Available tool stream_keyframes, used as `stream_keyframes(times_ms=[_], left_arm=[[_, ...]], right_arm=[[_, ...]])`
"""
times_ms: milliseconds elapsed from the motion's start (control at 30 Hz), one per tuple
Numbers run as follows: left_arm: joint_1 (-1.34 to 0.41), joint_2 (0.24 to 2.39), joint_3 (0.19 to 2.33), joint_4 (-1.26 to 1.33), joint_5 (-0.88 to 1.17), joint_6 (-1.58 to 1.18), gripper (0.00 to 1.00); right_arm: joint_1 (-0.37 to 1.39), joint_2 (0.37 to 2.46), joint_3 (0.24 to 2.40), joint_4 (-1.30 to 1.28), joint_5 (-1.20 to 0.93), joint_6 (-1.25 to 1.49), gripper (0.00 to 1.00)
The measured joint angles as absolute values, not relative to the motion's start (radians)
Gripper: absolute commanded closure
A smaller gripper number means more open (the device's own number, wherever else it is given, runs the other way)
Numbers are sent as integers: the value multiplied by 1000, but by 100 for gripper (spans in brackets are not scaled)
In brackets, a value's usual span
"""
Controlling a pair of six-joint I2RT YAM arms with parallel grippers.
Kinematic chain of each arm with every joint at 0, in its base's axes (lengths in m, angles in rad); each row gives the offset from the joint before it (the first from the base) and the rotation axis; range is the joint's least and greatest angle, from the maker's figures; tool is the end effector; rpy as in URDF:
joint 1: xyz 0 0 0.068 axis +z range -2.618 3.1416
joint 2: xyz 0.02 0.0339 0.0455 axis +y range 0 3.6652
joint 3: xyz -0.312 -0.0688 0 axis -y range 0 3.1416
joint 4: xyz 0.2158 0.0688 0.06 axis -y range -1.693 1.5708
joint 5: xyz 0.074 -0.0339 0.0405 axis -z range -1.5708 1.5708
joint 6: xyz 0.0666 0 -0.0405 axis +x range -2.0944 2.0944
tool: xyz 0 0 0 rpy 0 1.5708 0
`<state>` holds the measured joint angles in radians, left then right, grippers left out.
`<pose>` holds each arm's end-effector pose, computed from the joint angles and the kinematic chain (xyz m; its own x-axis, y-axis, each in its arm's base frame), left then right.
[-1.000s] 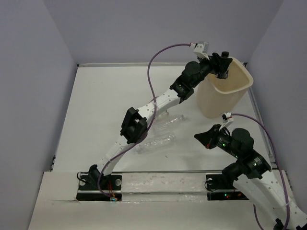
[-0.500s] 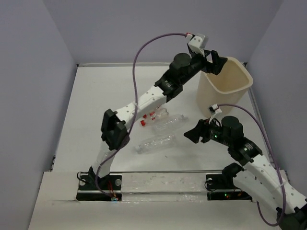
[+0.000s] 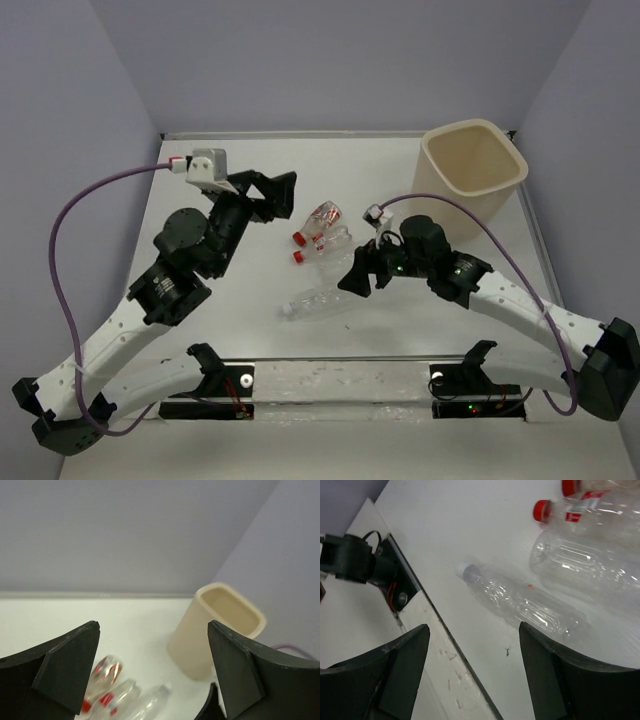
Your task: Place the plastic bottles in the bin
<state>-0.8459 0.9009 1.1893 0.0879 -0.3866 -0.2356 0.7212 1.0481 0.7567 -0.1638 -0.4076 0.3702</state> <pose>0.1131 -0.0899 0.5268 0.1294 -0.4721 -0.8720 0.5050 0.7882 -0.3518 0.1400 0.1582 0.3199 -0.6239 -0.1062 -0.7743 -0.6949 0.5286 0.4874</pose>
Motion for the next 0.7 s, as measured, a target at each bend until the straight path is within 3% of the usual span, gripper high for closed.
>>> stream_keyframes(times_ms=[100,267,300,700], left_arm=[[-841,810,1010,-68,-467,-291,1],[-841,761,893,-246,-562,-316,1],[-840,747,886,-258,-581,-316,1],[-809,519,796,-246,-816,-296,1]], right_arm=[[819,1143,844,-199,-416,268,13],[931,1298,947,-260,-387,129,11],[960,1336,965,-277,-370,93,3],[1081,1577,1169,-404,-146,-275,1]])
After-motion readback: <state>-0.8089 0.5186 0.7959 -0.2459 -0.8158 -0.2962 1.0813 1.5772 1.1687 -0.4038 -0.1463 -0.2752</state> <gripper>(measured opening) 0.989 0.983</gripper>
